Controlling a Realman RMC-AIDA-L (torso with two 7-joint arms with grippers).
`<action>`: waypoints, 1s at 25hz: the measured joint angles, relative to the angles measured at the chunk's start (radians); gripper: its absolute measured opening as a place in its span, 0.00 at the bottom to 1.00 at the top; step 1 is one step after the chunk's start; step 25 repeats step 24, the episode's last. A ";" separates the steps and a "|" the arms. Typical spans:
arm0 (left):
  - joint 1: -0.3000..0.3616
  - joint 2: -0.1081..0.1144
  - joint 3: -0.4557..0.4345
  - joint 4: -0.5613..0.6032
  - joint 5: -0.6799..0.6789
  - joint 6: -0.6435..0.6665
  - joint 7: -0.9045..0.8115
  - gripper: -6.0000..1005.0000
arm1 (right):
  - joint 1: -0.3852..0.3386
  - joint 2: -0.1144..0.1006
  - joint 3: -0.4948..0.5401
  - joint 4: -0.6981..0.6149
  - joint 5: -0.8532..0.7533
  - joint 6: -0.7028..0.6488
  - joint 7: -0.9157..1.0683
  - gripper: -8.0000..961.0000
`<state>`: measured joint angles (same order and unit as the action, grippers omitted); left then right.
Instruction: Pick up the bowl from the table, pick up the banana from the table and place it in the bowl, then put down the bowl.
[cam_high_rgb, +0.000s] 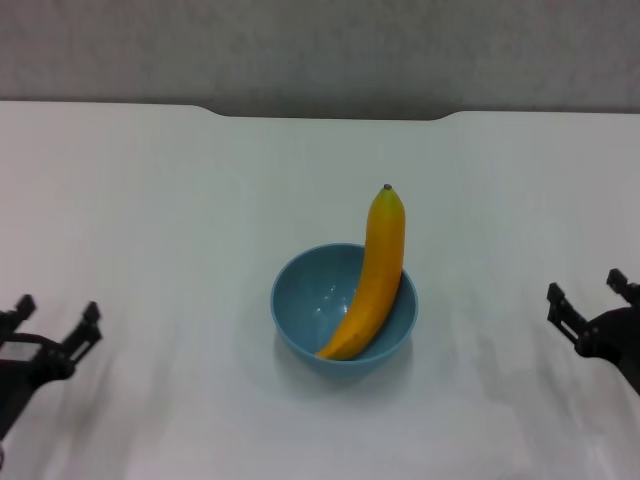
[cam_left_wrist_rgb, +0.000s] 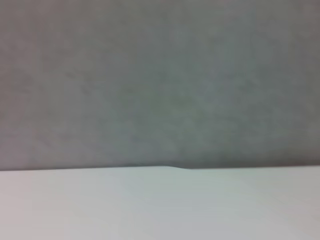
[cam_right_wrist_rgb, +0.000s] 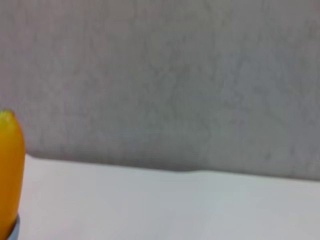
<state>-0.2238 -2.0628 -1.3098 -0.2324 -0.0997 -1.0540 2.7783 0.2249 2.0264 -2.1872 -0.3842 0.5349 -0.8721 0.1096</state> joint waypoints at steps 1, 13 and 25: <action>-0.001 0.000 0.022 0.000 0.000 0.002 0.000 0.88 | 0.002 0.000 -0.003 -0.004 0.000 0.014 0.000 0.87; -0.005 0.000 0.097 -0.044 -0.001 0.032 0.009 0.88 | 0.023 0.000 -0.051 -0.050 -0.001 0.076 0.009 0.87; 0.003 0.006 0.112 -0.094 -0.046 0.013 0.015 0.88 | 0.017 -0.003 -0.055 -0.097 -0.005 0.054 0.010 0.87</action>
